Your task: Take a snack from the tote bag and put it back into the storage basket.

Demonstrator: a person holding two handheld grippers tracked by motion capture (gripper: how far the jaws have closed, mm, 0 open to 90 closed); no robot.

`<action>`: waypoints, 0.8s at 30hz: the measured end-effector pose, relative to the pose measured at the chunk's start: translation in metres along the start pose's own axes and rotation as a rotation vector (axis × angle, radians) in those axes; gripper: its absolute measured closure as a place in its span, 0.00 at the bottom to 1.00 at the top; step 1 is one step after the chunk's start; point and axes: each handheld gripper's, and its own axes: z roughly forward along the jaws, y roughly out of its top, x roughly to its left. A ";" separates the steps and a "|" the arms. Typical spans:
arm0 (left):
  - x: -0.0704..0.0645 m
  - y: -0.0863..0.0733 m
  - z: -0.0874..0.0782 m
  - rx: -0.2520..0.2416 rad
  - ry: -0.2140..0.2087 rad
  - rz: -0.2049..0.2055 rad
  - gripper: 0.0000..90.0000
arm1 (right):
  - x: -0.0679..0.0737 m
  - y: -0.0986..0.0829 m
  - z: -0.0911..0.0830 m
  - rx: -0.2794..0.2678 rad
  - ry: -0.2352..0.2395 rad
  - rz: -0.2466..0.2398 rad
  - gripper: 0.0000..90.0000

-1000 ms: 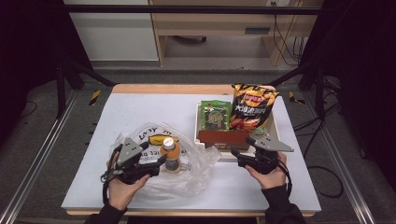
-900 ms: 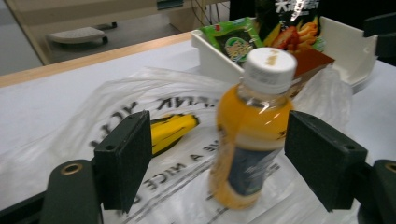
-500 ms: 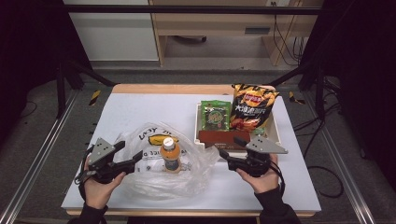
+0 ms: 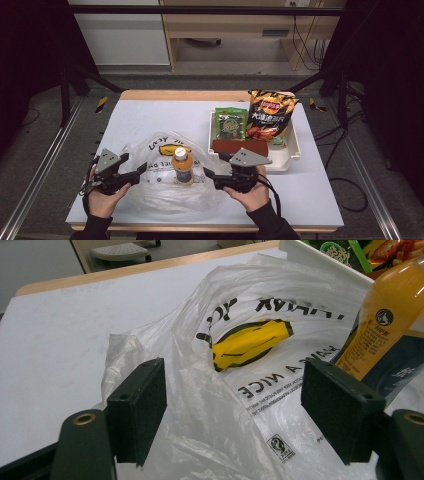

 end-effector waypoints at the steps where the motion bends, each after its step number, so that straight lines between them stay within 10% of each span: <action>1: 0.000 -0.001 0.000 0.000 -0.001 0.000 0.29 | 0.003 0.000 0.005 0.003 0.007 -0.003 0.33; 24: 0.006 -0.007 0.005 0.016 0.010 -0.012 0.29 | 0.029 -0.001 0.076 0.028 0.038 0.006 0.28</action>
